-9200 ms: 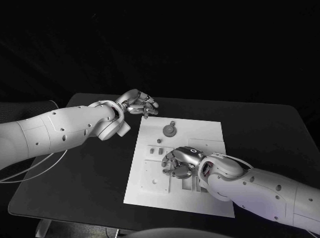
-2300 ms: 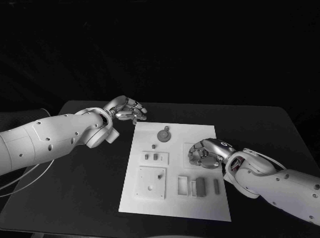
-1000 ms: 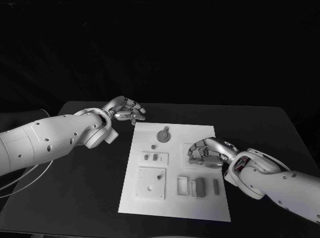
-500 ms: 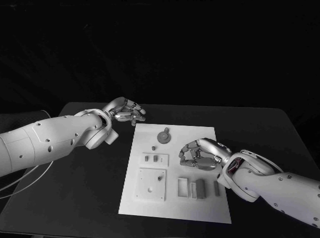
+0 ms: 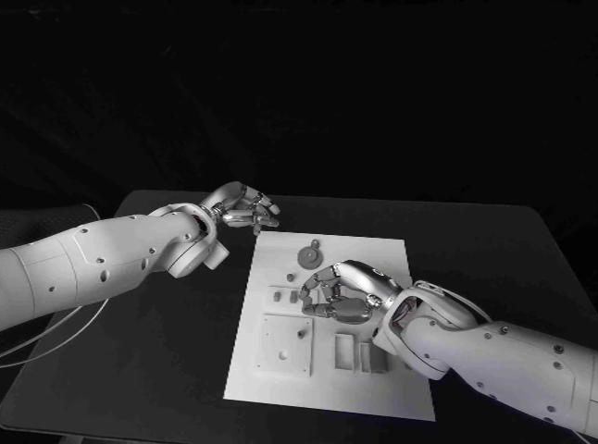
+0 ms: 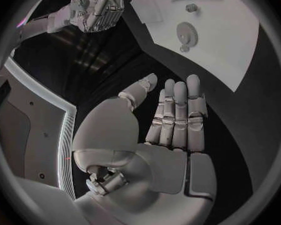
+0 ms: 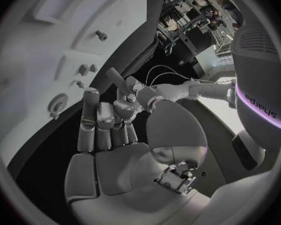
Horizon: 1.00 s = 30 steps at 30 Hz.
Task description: Assemble the parts on the task board
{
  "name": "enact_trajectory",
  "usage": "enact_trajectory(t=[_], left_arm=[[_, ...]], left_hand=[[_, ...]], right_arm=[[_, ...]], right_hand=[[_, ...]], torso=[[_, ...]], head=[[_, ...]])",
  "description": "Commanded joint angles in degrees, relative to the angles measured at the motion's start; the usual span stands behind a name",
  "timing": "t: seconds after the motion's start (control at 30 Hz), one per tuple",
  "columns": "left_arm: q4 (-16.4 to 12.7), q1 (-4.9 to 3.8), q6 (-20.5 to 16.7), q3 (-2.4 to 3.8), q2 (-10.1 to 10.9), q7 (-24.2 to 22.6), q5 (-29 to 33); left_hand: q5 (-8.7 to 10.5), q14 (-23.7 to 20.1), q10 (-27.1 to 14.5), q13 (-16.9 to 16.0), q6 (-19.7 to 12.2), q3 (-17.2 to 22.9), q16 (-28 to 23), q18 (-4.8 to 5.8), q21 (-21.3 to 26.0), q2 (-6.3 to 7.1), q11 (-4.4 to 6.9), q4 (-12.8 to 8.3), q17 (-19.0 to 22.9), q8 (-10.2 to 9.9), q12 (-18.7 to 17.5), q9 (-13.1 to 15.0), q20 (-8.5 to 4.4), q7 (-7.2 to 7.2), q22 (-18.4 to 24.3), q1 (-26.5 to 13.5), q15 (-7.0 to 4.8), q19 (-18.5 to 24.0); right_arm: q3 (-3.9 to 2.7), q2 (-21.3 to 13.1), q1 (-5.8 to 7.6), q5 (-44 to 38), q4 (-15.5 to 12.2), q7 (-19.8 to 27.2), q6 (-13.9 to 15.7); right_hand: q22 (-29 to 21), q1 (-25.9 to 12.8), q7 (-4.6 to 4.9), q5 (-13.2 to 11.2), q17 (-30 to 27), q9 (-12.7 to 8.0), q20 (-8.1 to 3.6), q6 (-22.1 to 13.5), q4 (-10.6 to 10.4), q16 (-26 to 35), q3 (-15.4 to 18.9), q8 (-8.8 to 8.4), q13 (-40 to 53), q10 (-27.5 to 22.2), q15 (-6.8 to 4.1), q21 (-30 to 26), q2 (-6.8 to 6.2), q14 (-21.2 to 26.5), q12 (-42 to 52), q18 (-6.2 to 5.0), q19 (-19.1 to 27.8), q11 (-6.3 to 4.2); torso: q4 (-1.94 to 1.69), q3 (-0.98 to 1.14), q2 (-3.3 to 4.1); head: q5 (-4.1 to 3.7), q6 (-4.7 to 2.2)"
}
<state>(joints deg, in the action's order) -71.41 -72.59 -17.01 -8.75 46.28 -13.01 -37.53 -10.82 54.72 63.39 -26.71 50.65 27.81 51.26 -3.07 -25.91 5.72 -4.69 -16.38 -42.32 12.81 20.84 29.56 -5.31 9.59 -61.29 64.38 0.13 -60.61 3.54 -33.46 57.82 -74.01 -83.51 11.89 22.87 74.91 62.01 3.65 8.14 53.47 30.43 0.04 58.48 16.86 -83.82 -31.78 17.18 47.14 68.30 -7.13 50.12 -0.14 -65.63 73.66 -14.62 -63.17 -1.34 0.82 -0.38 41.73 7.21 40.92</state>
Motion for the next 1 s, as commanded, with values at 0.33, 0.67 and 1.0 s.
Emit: enact_trajectory(t=[0.33,0.67,1.0], left_arm=[[0.04,-0.06,-0.09,0.05,-0.81,-0.58,0.08],[0.11,-0.07,0.04,0.05,-1.16,-0.5,0.12],[0.08,-0.07,0.18,0.05,-1.15,-0.46,0.12]], left_hand=[[0.19,0.37,0.34,-0.1,0.04,-0.16,-0.25,-1.19,0.27,0.08,0.24,0.09,-0.08,0.37,-0.3,-0.1,-0.17,0.47,-0.08,0.51,0.01,-0.24],[0.19,0.37,0.33,-0.1,0.06,-0.16,-0.27,-1.19,0.28,0.07,0.24,0.1,-0.1,0.4,-0.31,-0.1,-0.17,0.46,-0.09,0.51,0.02,-0.24],[0.19,0.36,0.32,-0.1,0.05,-0.16,-0.28,-1.18,0.3,0.06,0.23,0.11,-0.12,0.41,-0.33,-0.11,-0.17,0.46,-0.11,0.51,0.02,-0.24]], right_arm=[[1.77,4.58,-0.58,-4.07,1.7,0.51,-1.95],[3.24,6.76,-2.08,-6.99,3.23,-0.51,-3.36],[4.35,7.37,-2.76,-12.67,3.65,-0.82,-2.05]], right_hand=[[1.03,-0.04,1.01,-0.12,0.04,1.28,-0.33,1.78,-0.03,-0.26,-0.43,0.79,0.11,-0.18,-0.24,0.08,0.64,0.05,-0.27,-0.38,0.18,-0.39],[1.04,-0.02,1.02,-0.15,0.06,1.27,-0.34,1.74,-0.01,-0.29,-0.43,0.76,0.14,-0.22,-0.25,0.1,0.7,0.08,-0.27,-0.38,0.19,-0.38],[1.09,0.08,1.01,-0.28,0.11,1.29,-0.37,1.75,0.03,-0.35,-0.39,0.76,0.22,-0.29,-0.26,0.17,0.6,0.12,-0.25,-0.38,0.22,-0.38]], torso=[[-0.02,0.08,0.06],[0.01,0.1,0.06],[0.08,0.1,0.07]], head=[[0.85,0.25],[1.43,0.66],[1.81,0.92]])
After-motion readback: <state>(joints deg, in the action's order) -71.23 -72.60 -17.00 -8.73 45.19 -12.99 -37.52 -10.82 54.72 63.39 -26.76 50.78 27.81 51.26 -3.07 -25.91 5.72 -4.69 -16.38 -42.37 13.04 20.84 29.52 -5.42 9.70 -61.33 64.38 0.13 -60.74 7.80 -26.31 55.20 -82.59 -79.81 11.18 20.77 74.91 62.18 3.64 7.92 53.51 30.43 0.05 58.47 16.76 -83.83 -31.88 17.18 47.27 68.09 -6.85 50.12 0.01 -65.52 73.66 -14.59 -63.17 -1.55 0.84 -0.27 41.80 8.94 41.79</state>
